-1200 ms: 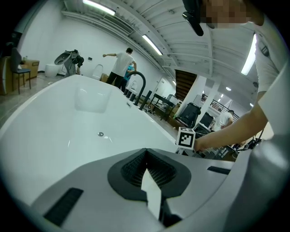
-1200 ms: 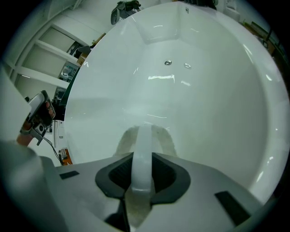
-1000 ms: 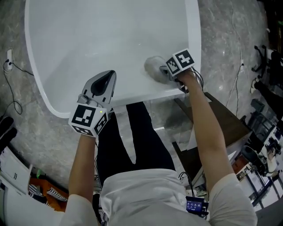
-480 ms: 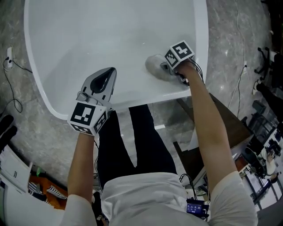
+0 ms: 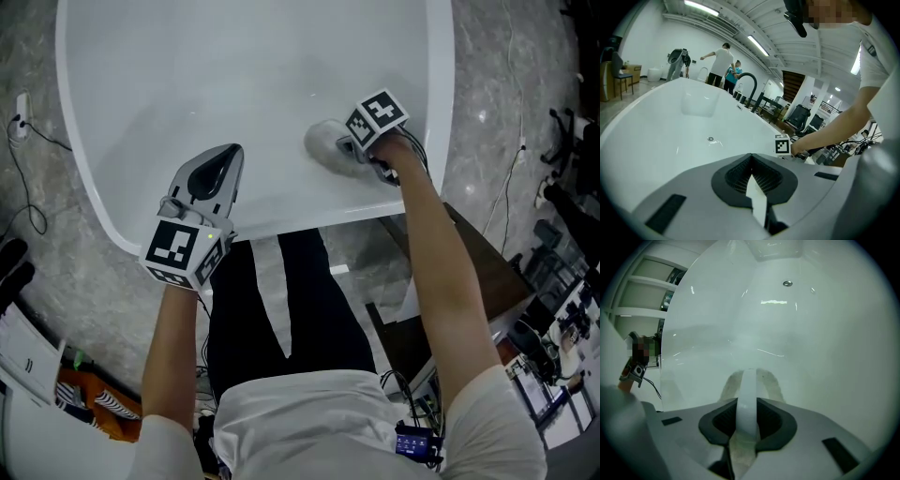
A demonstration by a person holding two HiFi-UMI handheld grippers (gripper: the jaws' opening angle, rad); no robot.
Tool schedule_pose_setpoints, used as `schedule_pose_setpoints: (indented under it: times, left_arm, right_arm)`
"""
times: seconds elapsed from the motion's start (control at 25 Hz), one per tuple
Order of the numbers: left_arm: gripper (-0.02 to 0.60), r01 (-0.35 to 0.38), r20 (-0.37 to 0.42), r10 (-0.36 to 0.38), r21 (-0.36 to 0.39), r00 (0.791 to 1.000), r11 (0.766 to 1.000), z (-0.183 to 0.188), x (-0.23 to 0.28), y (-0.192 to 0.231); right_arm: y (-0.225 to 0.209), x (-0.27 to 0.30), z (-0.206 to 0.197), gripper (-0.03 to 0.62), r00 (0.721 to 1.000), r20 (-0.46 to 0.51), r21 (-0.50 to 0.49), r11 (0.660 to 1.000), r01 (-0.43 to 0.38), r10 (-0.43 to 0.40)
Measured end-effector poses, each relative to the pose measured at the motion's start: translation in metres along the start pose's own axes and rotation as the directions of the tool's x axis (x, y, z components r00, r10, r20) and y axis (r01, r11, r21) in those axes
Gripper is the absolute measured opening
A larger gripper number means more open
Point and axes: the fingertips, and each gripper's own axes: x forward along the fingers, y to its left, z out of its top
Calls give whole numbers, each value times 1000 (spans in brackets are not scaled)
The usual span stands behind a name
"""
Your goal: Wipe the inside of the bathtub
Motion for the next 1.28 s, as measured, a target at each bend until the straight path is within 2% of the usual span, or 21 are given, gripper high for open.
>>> schedule_pose_setpoints:
  times: [0.44, 1.28]
  left_arm:
    - [6, -33, 4, 33, -16, 999, 999, -6, -20, 23]
    - [6, -69, 32, 71, -53, 997, 996, -20, -59, 57]
  right_arm:
    - [45, 23, 26, 95, 999, -18, -66, 997, -43, 42]
    - [107, 48, 58, 95, 998, -16, -144, 988, -59, 57]
